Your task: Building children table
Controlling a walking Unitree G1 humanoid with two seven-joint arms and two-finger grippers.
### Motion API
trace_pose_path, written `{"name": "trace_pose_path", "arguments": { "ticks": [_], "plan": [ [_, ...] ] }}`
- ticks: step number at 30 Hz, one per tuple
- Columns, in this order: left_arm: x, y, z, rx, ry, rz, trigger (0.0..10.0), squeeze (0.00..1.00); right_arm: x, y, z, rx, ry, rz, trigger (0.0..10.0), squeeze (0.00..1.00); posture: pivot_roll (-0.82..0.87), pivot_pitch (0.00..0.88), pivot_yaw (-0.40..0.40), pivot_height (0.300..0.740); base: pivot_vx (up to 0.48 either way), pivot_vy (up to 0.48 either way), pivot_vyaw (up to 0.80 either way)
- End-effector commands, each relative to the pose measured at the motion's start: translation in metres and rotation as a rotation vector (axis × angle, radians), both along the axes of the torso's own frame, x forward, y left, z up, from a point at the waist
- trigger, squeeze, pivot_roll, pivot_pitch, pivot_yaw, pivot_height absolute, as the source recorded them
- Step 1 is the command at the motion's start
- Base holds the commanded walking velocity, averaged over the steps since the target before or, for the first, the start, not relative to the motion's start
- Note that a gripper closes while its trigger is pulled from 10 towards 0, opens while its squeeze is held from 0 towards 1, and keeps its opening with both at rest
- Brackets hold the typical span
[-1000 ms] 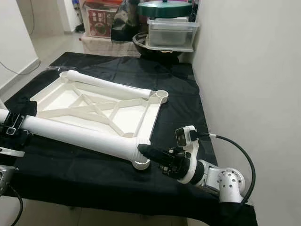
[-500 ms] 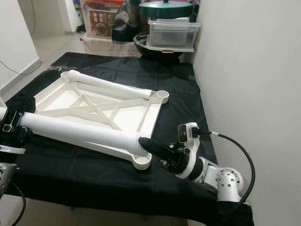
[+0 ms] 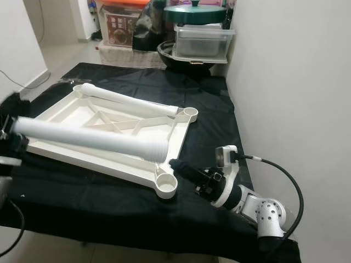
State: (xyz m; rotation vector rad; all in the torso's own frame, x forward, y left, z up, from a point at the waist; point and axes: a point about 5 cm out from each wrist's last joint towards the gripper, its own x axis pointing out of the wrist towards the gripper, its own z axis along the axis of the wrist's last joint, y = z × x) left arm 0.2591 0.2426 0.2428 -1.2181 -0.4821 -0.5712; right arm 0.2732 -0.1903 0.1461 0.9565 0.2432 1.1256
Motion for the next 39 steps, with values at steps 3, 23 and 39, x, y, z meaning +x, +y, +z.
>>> {"name": "trace_pose_path", "arguments": {
  "ticks": [3,23,39],
  "plan": [
    [0.007,0.001,0.008,0.027,0.006,0.005,10.0,0.00,0.015,-0.017,-0.005,-0.090,0.012,-0.180,10.0,0.00,0.10,0.003,-0.036,0.740,0.000,0.000,0.00],
    [0.038,-0.057,0.058,0.471,-0.119,-0.105,10.0,0.00,0.087,0.020,0.073,-0.610,-0.305,-0.722,10.0,0.00,0.11,0.012,-0.029,0.740,0.000,0.000,0.00],
    [0.055,-0.086,0.068,0.616,-0.213,-0.180,10.0,0.00,0.078,0.038,0.103,-0.423,-0.615,-0.560,10.0,0.00,0.10,0.014,-0.027,0.740,0.000,0.000,0.00]
  ]
}}
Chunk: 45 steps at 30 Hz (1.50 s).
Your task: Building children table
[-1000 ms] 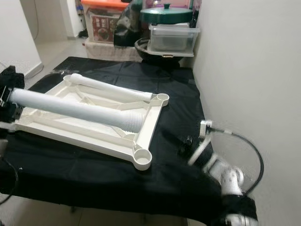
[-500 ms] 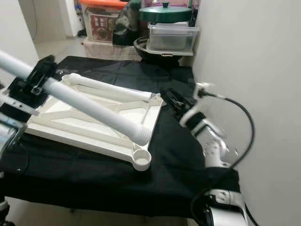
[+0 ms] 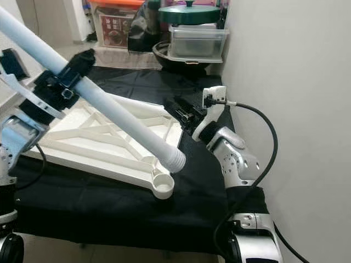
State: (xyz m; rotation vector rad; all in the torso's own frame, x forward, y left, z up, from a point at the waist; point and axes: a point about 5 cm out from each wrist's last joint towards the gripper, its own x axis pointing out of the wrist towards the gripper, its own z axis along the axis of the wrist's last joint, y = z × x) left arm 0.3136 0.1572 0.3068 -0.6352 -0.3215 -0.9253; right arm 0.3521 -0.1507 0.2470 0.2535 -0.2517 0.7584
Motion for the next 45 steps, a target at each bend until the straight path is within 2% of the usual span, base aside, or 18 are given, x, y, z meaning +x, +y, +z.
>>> {"name": "trace_pose_path", "arguments": {
  "ticks": [1,5,9,28,33,42,45],
  "plan": [
    [0.002,-0.003,0.002,0.027,-0.025,0.026,10.0,0.00,0.000,-0.002,0.002,-0.014,-0.034,-0.044,10.0,0.00,0.10,0.016,-0.026,0.740,0.000,0.000,0.00],
    [0.005,-0.008,-0.005,0.033,-0.004,0.084,10.0,0.00,-0.003,0.002,-0.002,0.000,-0.038,-0.074,10.0,0.00,0.10,0.018,-0.026,0.740,0.000,0.000,-0.80],
    [0.006,-0.011,-0.012,0.058,-0.003,0.077,10.0,0.00,-0.007,0.009,-0.006,0.009,-0.029,-0.030,10.0,0.00,0.10,0.017,-0.027,0.740,0.000,0.000,0.00],
    [0.015,-0.003,0.001,0.080,-0.062,0.103,10.0,0.00,-0.009,0.015,-0.002,-0.003,-0.075,-0.013,10.0,0.00,0.09,0.000,-0.019,0.740,0.000,0.000,-0.70],
    [0.017,-0.003,-0.001,0.080,-0.061,0.116,10.0,0.00,-0.009,0.016,-0.001,-0.004,-0.082,-0.014,10.0,0.00,0.10,0.000,-0.023,0.740,0.000,0.461,-0.78],
    [0.018,0.000,0.003,0.099,-0.086,0.137,10.0,0.00,-0.009,0.018,-0.001,-0.019,-0.100,-0.014,10.0,0.00,0.10,0.000,-0.021,0.740,0.000,0.000,-0.78],
    [0.019,0.000,0.003,0.103,-0.091,0.136,10.0,0.00,-0.009,0.019,0.000,-0.025,-0.106,-0.020,10.0,0.00,0.10,0.000,-0.022,0.740,0.000,0.000,0.00]
  ]
}}
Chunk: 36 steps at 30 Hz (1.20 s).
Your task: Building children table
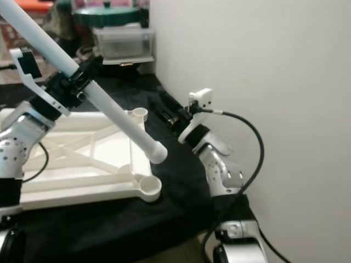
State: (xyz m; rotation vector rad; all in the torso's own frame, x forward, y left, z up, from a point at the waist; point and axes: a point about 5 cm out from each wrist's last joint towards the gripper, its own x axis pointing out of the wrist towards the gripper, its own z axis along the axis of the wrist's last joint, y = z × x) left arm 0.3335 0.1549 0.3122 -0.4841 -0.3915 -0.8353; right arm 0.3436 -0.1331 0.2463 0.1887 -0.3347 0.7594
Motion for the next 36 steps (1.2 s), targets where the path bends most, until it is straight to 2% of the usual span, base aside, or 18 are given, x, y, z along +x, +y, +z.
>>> {"name": "trace_pose_path", "arguments": {
  "ticks": [1,6,14,16,17,21,22,26,27,29,30,32,33,36],
  "plan": [
    [-0.001,0.002,-0.002,0.011,-0.004,0.003,10.0,0.00,0.000,0.001,0.001,0.003,-0.008,-0.004,10.0,0.00,0.10,0.000,-0.022,0.740,0.000,0.000,0.00],
    [-0.001,0.000,-0.001,0.036,-0.012,-0.007,10.0,0.00,0.002,0.000,0.004,-0.006,-0.012,-0.002,10.0,0.00,0.10,0.000,-0.021,0.740,0.000,0.000,0.00],
    [0.000,-0.006,-0.001,0.102,-0.033,-0.063,10.0,0.00,0.007,-0.009,0.010,-0.089,-0.019,0.021,10.0,0.00,0.10,0.000,-0.019,0.740,0.000,0.000,0.00],
    [0.000,-0.009,0.000,0.131,-0.045,-0.102,10.0,0.00,0.006,-0.011,0.012,-0.131,-0.012,0.074,10.0,0.00,0.10,0.000,-0.020,0.740,0.000,0.000,0.00],
    [0.000,-0.011,0.000,0.150,-0.052,-0.119,10.0,0.00,0.004,-0.011,0.012,-0.163,-0.016,0.124,10.0,1.00,0.10,0.004,-0.019,0.740,0.000,0.000,0.00],
    [0.005,-0.014,0.003,0.183,-0.059,-0.144,10.0,0.00,0.000,-0.012,0.010,-0.265,-0.004,0.230,10.0,1.00,0.10,0.012,-0.020,0.740,0.000,0.000,0.00],
    [0.005,-0.015,0.004,0.197,-0.066,-0.153,10.0,0.00,-0.001,-0.012,0.009,-0.297,-0.003,0.257,10.0,0.00,0.10,0.016,-0.018,0.740,0.000,0.000,0.00],
    [0.007,-0.018,0.006,0.216,-0.077,-0.170,10.0,0.00,-0.002,-0.013,0.008,-0.343,0.013,0.313,10.0,0.00,0.11,0.022,-0.019,0.740,0.000,0.000,0.00],
    [0.009,-0.022,0.008,0.223,-0.082,-0.184,10.0,0.00,0.000,-0.013,0.006,-0.367,0.052,0.342,10.0,0.00,0.11,0.027,-0.016,0.740,0.000,0.000,0.00],
    [0.010,-0.024,0.008,0.228,-0.084,-0.192,10.0,0.00,0.001,-0.012,0.005,-0.378,0.070,0.351,10.0,0.00,0.11,0.027,-0.017,0.740,0.000,0.000,0.00],
    [0.012,-0.030,0.009,0.231,-0.087,-0.210,10.0,0.00,0.006,-0.010,0.000,-0.431,0.105,0.331,10.0,0.00,0.11,0.031,-0.016,0.740,0.000,0.000,0.00],
    [0.012,-0.033,0.009,0.234,-0.088,-0.220,10.0,0.00,0.008,-0.009,-0.002,-0.439,0.121,0.329,10.0,0.00,0.11,0.035,-0.015,0.740,0.000,0.000,0.00],
    [0.013,-0.038,0.008,0.248,-0.091,-0.234,10.0,0.00,0.009,-0.006,-0.002,-0.426,0.136,0.338,10.0,1.00,0.11,0.037,-0.015,0.740,0.000,0.000,0.00],
    [0.014,-0.043,0.007,0.260,-0.094,-0.248,10.0,0.00,0.008,-0.002,-0.001,-0.414,0.142,0.369,10.0,1.00,0.11,0.040,-0.014,0.740,0.000,0.000,0.00]
  ]
}}
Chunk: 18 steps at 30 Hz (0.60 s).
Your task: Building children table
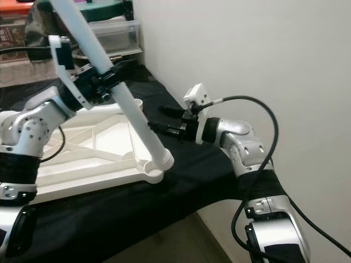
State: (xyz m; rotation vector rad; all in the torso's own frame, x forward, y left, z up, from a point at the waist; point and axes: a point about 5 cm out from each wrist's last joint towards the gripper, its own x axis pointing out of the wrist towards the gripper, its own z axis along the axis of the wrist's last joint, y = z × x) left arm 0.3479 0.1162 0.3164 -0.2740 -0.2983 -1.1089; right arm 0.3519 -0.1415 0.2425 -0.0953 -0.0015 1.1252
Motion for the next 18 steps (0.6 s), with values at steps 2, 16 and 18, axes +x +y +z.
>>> {"name": "trace_pose_path", "arguments": {
  "ticks": [2,16,18],
  "plan": [
    [0.001,-0.007,0.003,0.017,-0.023,-0.030,10.0,0.00,-0.001,0.009,0.004,0.000,0.000,0.053,10.0,1.00,0.11,0.040,-0.011,0.740,0.000,0.000,0.00],
    [0.011,-0.018,0.008,0.009,-0.038,-0.042,10.0,0.00,0.001,0.030,0.016,0.005,0.076,0.117,10.0,0.00,0.10,0.029,-0.007,0.740,0.000,0.000,0.00],
    [0.011,-0.018,0.008,0.009,-0.038,-0.042,10.0,0.00,0.001,0.030,0.016,0.005,0.076,0.117,10.0,0.00,0.10,0.029,-0.007,0.740,0.000,0.000,0.00]
  ]
}}
